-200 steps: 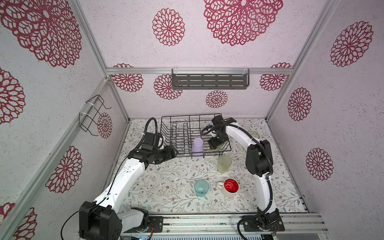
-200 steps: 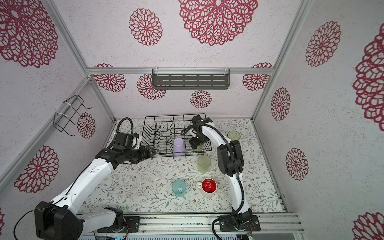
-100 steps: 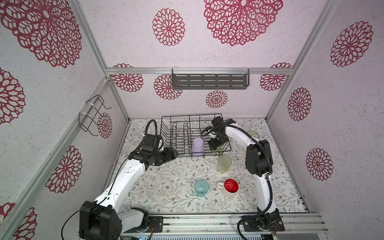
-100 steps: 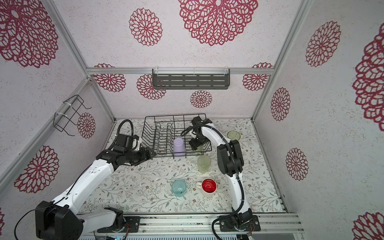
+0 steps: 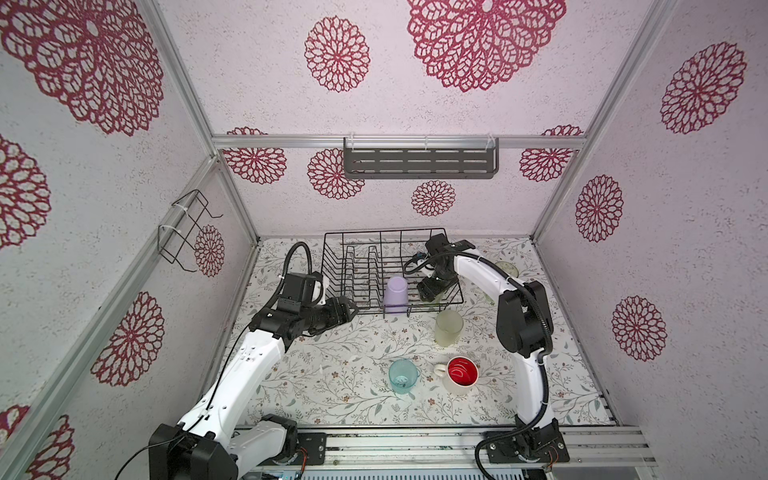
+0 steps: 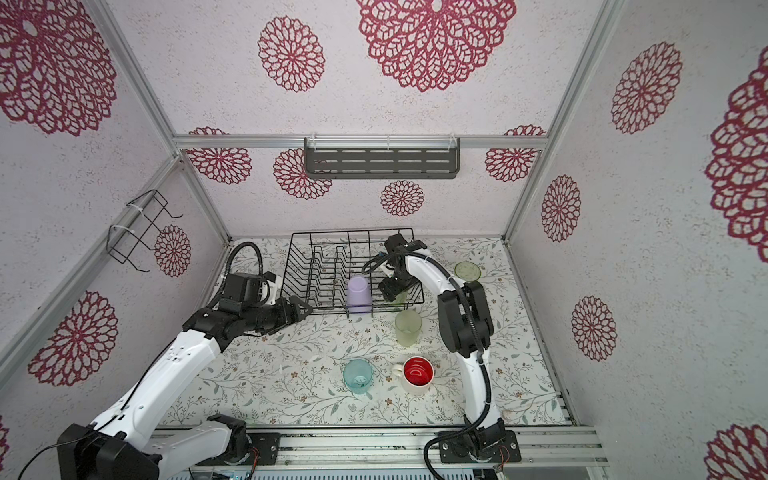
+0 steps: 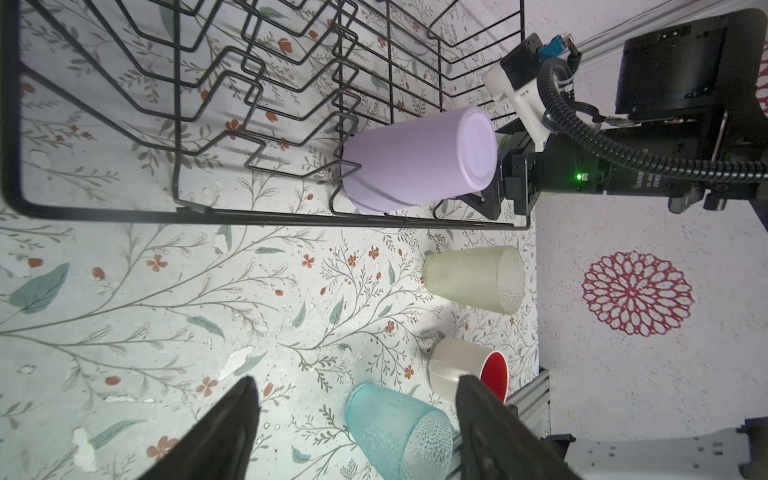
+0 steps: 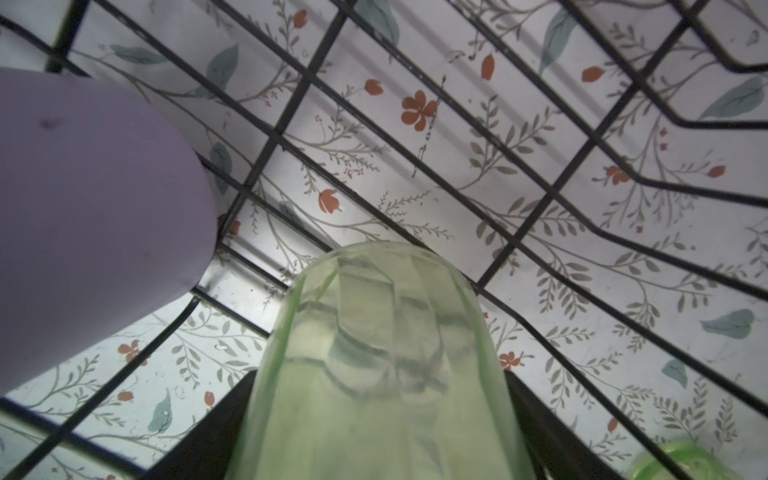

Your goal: Load the cups into the dish rack

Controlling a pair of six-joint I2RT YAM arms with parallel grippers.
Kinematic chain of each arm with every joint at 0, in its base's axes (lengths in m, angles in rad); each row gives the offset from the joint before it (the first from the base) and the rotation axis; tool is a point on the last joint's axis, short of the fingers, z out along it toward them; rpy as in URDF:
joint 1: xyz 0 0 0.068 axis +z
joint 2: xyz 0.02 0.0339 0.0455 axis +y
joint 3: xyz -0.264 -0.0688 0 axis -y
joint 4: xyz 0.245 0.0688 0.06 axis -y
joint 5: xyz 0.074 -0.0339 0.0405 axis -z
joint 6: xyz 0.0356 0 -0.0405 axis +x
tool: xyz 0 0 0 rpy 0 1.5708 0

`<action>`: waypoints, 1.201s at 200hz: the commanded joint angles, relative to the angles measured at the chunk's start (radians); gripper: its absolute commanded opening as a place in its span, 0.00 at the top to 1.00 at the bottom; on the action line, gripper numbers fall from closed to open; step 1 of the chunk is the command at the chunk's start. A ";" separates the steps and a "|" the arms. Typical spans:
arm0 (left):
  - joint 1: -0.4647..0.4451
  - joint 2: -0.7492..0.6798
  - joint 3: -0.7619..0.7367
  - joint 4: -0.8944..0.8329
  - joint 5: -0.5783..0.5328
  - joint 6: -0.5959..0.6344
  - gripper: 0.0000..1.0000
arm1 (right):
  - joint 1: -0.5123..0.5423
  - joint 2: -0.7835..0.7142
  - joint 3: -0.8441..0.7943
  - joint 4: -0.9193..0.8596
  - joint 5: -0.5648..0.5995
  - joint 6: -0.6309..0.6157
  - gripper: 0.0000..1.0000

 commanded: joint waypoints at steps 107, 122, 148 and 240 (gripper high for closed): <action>-0.022 -0.080 -0.030 0.009 0.014 0.009 0.21 | 0.009 -0.082 0.012 -0.071 0.067 0.032 0.12; -0.022 -0.076 -0.018 -0.007 0.016 0.013 0.20 | 0.009 -0.097 0.001 -0.060 0.047 0.036 0.14; -0.022 -0.080 -0.020 -0.006 0.015 0.017 0.21 | 0.009 -0.113 0.001 -0.052 0.011 0.033 0.18; -0.025 -0.077 -0.025 -0.012 0.027 0.017 0.20 | 0.009 -0.124 -0.009 -0.080 0.005 0.038 0.25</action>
